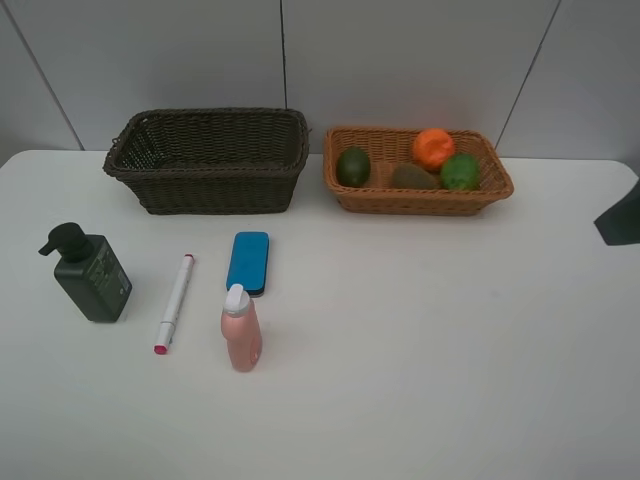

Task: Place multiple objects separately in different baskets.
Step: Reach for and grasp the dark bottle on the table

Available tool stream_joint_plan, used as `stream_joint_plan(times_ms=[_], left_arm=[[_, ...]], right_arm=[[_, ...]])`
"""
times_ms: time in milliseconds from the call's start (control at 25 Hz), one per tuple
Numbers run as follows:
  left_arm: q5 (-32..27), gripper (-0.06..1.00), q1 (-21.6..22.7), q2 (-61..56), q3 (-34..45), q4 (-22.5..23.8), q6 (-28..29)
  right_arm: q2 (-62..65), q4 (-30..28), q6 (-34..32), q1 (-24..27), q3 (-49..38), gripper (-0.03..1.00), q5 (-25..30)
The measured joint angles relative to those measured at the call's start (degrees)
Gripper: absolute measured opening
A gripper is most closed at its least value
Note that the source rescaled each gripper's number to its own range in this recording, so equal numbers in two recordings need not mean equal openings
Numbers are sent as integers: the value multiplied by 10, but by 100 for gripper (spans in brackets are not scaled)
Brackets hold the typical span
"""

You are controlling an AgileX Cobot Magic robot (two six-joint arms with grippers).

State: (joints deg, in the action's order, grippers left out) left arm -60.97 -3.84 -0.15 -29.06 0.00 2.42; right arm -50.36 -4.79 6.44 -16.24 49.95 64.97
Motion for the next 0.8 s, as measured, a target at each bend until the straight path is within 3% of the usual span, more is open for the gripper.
stream_joint_plan(times_ms=[360, 560, 800], left_arm=[[0, 100, 0, 0, 0, 0, 0], [0, 100, 0, 0, 0, 0, 0], [0, 100, 0, 0, 0, 0, 0]], right_arm=[[218, 5, 0, 0, -117, 100, 18], [294, 32, 0, 19, -185, 100, -35], [340, 48, 0, 64, -200, 100, -42]])
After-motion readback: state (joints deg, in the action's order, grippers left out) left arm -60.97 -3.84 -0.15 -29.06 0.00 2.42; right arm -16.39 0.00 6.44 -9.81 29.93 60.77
